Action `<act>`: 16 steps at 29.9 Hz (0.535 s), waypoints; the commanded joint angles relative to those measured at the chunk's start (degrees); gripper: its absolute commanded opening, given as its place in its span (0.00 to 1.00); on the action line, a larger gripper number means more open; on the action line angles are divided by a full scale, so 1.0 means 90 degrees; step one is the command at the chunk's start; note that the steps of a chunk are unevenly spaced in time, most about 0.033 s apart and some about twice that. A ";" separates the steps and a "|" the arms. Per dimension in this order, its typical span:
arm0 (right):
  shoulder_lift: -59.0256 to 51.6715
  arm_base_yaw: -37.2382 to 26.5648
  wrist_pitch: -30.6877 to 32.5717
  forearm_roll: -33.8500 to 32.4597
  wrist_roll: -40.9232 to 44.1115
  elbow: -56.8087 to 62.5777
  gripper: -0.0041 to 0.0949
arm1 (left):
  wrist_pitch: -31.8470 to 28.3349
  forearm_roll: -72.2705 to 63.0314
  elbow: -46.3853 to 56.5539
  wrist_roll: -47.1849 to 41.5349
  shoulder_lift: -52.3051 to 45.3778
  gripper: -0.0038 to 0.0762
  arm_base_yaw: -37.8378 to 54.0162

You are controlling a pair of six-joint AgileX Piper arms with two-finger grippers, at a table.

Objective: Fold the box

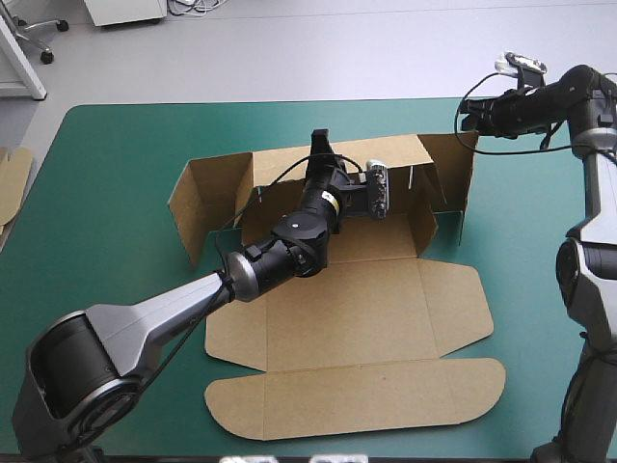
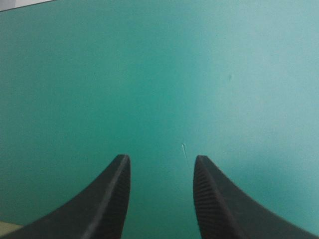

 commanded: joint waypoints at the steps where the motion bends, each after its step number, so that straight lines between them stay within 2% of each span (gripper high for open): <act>1: -0.0353 0.0029 0.0106 0.0404 -0.0221 -0.0227 0.42 | 0.0207 -0.0203 -0.0092 -0.0386 -0.0289 0.03 -0.0087; 9: -0.0391 0.0041 0.0784 0.0509 -0.0452 -0.0227 0.42 | 0.0584 -0.0272 -0.0079 -0.0402 -0.0101 0.03 -0.0094; 16: -0.0897 0.0041 0.0797 0.0606 -0.0625 0.0341 0.42 | 0.0616 -0.0194 -0.0081 -0.0402 -0.0095 0.03 -0.0094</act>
